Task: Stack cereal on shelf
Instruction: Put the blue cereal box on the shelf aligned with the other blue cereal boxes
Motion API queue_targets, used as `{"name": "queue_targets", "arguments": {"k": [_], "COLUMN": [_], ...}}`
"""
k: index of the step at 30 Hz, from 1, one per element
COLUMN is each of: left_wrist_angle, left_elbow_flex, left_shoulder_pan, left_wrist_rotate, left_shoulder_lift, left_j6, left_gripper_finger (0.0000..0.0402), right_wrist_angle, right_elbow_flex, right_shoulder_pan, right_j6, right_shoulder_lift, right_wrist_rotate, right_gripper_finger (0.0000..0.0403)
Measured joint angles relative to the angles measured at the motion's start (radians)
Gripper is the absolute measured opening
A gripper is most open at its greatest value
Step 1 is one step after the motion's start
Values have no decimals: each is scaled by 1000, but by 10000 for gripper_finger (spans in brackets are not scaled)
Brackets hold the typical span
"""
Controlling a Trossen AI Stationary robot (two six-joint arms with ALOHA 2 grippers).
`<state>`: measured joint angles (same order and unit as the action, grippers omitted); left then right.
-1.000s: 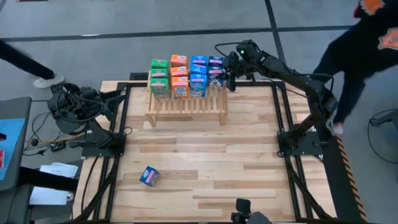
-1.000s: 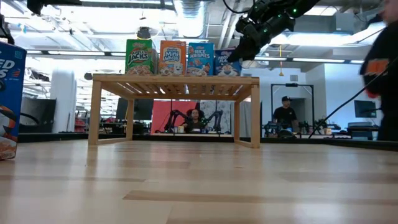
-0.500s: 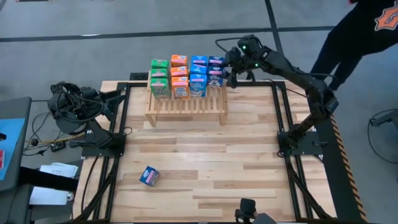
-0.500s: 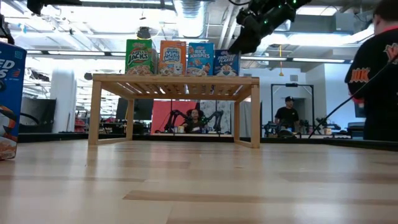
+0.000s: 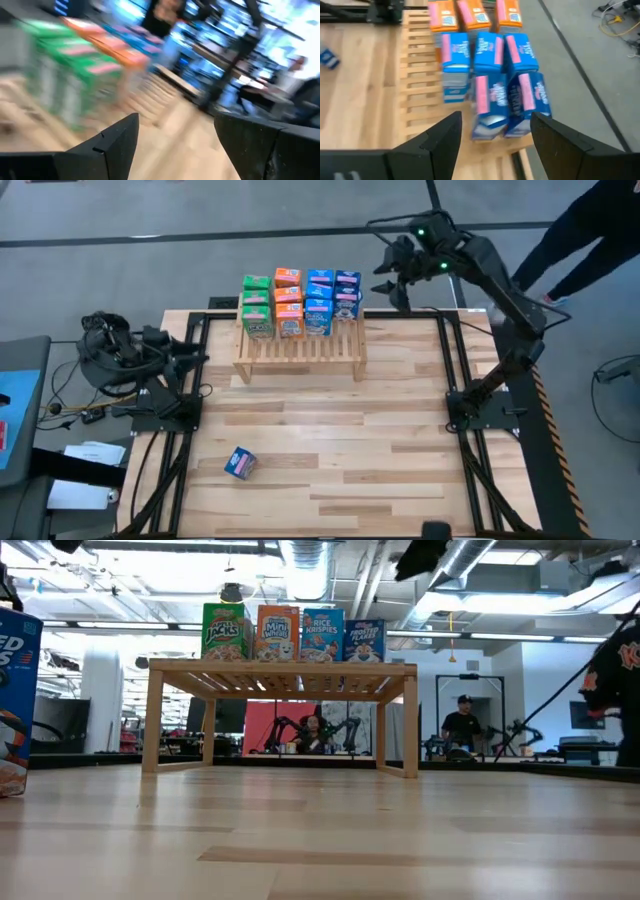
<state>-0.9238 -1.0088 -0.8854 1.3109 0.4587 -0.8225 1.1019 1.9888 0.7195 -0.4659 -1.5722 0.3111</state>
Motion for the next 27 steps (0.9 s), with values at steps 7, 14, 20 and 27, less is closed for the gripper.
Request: {"name": "queue_targets", "arguments": {"k": [7,14,20,27], "left_wrist_angle": [107,8,-119,-132], "left_elbow_flex": [0,0,0,0], "left_shoulder_pan": [0,0,-7,-94], "left_wrist_rotate": [-227,-650,-976,-1086], "left_shoulder_lift": [95,250,406,531], "left_j6": [-5,-358,-568,-609], "left_gripper_finger": [247,228,217,217], "right_wrist_angle": [172,146,17,-48], "right_elbow_flex": [48,35,36,35], "right_shoulder_pan": [-117,-362,-538,-729], "right_j6": [19,124,295,341], "right_shoulder_lift": [8,8,-41,-178], "right_wrist_rotate": [5,10,-105,-289], "right_gripper_finger": [261,260,260,260]}}
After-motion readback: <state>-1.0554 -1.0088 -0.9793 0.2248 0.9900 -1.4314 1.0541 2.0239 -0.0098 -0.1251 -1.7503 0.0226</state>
